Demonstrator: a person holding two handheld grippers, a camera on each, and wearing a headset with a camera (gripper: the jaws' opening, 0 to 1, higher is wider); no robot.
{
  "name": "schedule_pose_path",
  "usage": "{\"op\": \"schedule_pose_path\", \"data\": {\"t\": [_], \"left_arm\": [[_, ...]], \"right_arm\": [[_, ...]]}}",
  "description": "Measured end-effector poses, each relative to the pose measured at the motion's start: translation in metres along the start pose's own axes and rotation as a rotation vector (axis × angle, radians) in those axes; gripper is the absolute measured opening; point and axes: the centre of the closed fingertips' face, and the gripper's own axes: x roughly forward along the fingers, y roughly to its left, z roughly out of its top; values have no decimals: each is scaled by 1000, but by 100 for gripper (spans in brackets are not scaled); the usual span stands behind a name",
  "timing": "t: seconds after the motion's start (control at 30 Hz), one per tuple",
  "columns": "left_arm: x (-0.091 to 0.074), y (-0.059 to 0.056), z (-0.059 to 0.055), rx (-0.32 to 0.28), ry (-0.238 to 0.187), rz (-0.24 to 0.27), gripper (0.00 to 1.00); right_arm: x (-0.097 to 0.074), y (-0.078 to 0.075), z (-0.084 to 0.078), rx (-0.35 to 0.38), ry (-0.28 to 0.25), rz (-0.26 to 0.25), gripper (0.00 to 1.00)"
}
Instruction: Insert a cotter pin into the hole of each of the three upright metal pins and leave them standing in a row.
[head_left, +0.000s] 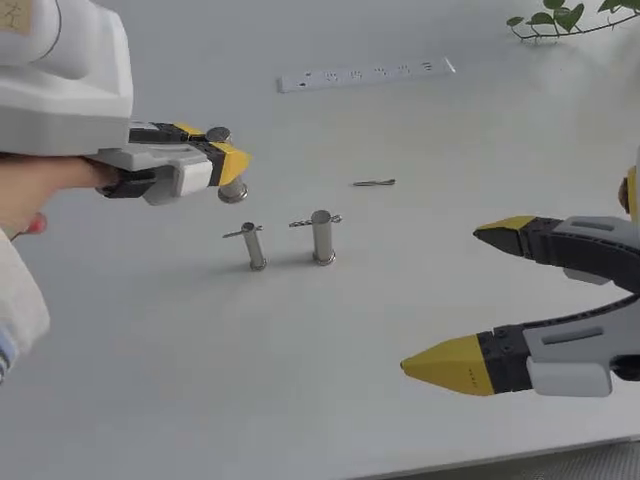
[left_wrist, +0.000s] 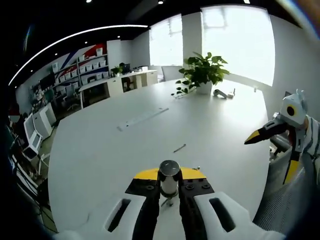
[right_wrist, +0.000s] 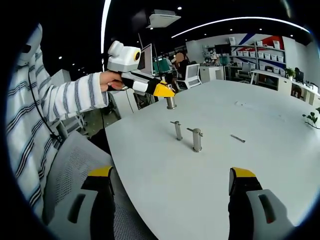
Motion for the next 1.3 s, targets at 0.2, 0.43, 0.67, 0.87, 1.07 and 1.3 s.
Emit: {"op": "schedule_pose_path", "data": {"t": [0.2,0.43,0.67,0.87,1.07,1.3], "left_arm": [[-2,-19,0,-38,-17,-31,9],[0,-37,-9,-14,-3,-46,9],[8,-46,-24,-17,25,-57,9],[15,-63,-36,8,47,-71,9],[30,-75,-49,52,87,-92,9],[41,-79,-55,55,96,-95,9]], "right_arm": [[-2,-3,0,-4,-1,-5,94],[-2,-4,2,-5,-6,-5,94],[-3,-6,0,-7,-4,-9,94],[-3,-8,-2,-1,2,-14,93],[-3,-9,-5,3,14,-16,93],[-3,-8,-9,4,25,-12,93]]}}
